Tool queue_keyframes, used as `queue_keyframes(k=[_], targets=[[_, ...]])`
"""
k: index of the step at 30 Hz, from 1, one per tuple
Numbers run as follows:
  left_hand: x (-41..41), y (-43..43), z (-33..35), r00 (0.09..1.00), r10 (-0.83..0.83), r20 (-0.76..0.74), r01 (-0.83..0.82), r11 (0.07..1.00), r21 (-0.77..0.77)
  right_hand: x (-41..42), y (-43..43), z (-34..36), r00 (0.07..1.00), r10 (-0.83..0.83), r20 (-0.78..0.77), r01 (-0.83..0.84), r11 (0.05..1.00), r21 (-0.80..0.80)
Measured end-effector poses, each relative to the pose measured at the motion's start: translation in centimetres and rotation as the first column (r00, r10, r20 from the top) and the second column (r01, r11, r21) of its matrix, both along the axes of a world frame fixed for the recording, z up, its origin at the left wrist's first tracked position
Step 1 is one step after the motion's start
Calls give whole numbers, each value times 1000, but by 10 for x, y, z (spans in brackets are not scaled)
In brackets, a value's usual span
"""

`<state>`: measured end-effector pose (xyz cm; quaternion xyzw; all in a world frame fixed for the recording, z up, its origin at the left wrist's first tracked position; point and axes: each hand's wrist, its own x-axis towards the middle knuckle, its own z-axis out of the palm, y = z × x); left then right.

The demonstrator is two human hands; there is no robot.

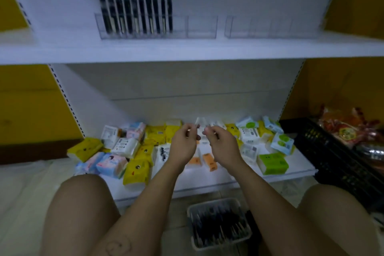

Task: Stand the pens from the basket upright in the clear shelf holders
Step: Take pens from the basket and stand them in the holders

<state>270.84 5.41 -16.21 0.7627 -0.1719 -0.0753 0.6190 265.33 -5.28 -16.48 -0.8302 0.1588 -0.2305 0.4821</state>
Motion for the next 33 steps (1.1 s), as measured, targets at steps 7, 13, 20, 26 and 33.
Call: queue_keyframes(k=[7,13,20,26,33], targets=[[14,10,105,987,3,159,22,988,-156,14,11,92,976,72,204,-101,985,138],[19,26,190,921,80,381,-39,993,-116,24,13,179,928,56,369,-84,995,62],[37,29,270,896,39,442,47,982,-182,38,22,258,866,143,479,-159,987,-6],[65,32,316,858,85,507,6,984,-175,69,12,299,843,171,510,-181,983,-30],[106,31,342,801,94,591,-12,990,-141,122,-1,325,821,150,551,-154,987,-39]])
